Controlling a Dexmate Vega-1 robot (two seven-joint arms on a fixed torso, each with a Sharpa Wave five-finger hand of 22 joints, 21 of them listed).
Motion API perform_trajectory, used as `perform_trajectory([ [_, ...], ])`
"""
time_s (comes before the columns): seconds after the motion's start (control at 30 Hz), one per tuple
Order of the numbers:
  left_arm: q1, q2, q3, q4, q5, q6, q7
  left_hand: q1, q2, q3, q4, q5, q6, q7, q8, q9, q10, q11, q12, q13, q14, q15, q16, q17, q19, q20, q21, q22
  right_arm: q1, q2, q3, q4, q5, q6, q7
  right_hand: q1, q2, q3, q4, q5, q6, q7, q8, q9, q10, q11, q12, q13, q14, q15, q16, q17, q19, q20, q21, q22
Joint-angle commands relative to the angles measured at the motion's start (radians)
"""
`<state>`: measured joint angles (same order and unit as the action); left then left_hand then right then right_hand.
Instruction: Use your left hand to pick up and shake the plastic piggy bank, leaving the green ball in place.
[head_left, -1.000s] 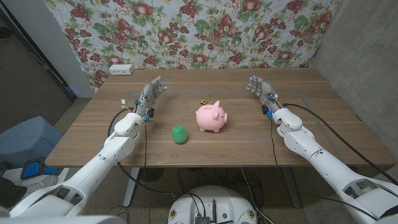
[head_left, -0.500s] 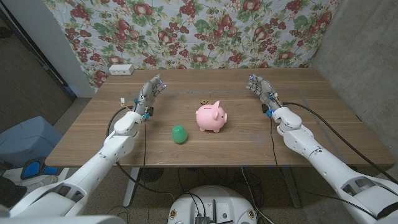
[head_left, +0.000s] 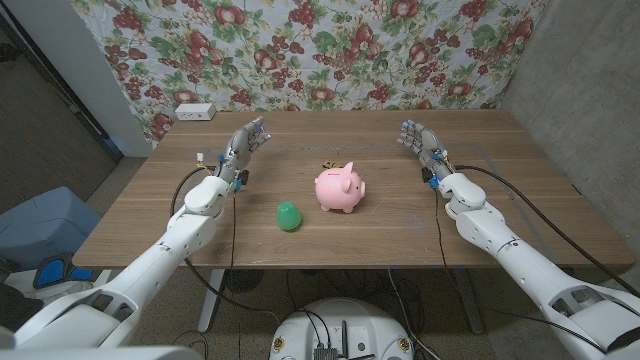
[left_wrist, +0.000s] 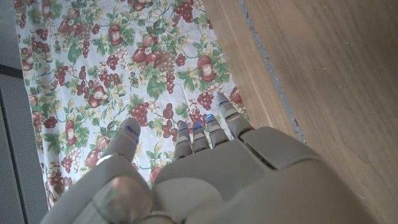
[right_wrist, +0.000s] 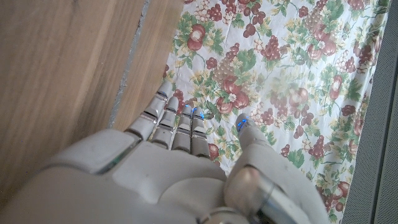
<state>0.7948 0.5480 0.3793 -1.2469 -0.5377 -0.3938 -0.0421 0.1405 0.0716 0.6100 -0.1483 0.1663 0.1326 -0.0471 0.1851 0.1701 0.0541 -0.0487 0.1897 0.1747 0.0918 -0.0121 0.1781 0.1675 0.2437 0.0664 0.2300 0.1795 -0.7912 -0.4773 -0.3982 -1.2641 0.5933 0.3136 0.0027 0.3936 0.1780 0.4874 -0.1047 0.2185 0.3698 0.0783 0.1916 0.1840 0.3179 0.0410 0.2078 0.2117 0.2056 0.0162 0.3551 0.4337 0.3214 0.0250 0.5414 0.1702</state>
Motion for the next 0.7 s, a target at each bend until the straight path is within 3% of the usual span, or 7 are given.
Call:
perform_trajectory([
  [0.03, -0.015, 0.050, 0.037, -0.055, 0.122, -0.008, 0.026, -0.004, -0.023, -0.010, -0.006, 0.001, 0.012, -0.007, 0.008, 0.004, 0.013, -0.001, 0.005, 0.003, 0.015, 0.002, 0.009, 0.002, 0.010, 0.006, 0.004, 0.001, -0.025, -0.008, 0.011, -0.024, 0.007, 0.006, -0.013, -0.003, -0.001, 0.004, 0.007, 0.003, 0.010, -0.001, 0.005, 0.005, 0.010, 0.002, 0.006, 0.001, 0.006, -0.001, 0.005, 0.003, 0.007, 0.005, -0.005, 0.005],
  [0.27, -0.024, 0.079, 0.052, -0.092, 0.181, -0.002, 0.031, -0.008, -0.034, -0.016, -0.010, 0.001, 0.016, -0.010, 0.008, 0.004, 0.016, -0.001, 0.005, 0.003, 0.022, 0.002, 0.009, 0.002, 0.018, 0.007, 0.004, 0.001, -0.033, -0.014, 0.013, -0.033, 0.005, 0.006, -0.017, -0.001, -0.002, 0.004, 0.005, 0.003, 0.010, 0.000, 0.005, 0.005, 0.010, 0.002, 0.006, 0.001, 0.008, -0.001, 0.005, 0.002, 0.008, 0.006, -0.006, 0.005],
  [0.47, -0.031, 0.108, 0.066, -0.131, 0.237, 0.008, 0.031, -0.009, -0.040, -0.018, -0.013, 0.002, 0.017, -0.011, 0.007, 0.005, 0.017, -0.002, 0.005, 0.003, 0.025, 0.002, 0.008, 0.002, 0.020, 0.008, 0.003, 0.001, -0.035, -0.013, 0.014, -0.032, 0.005, 0.011, -0.018, 0.015, -0.005, 0.012, -0.012, 0.007, 0.011, 0.001, 0.005, 0.005, 0.011, 0.002, 0.006, 0.001, 0.009, 0.001, 0.002, -0.003, 0.010, 0.007, -0.009, 0.005],
  [0.7, -0.042, 0.140, 0.081, -0.175, 0.299, 0.023, 0.025, -0.010, -0.045, -0.021, -0.015, 0.003, 0.017, -0.015, 0.005, 0.005, 0.019, -0.005, 0.005, 0.003, 0.028, 0.001, 0.007, 0.002, 0.022, 0.009, 0.001, 0.001, -0.035, -0.005, 0.017, -0.023, 0.011, 0.018, -0.016, 0.020, -0.007, 0.013, -0.018, 0.009, 0.011, 0.001, 0.005, 0.005, 0.011, 0.003, 0.006, 0.001, 0.009, 0.002, 0.001, -0.005, 0.011, 0.008, -0.010, 0.005],
])
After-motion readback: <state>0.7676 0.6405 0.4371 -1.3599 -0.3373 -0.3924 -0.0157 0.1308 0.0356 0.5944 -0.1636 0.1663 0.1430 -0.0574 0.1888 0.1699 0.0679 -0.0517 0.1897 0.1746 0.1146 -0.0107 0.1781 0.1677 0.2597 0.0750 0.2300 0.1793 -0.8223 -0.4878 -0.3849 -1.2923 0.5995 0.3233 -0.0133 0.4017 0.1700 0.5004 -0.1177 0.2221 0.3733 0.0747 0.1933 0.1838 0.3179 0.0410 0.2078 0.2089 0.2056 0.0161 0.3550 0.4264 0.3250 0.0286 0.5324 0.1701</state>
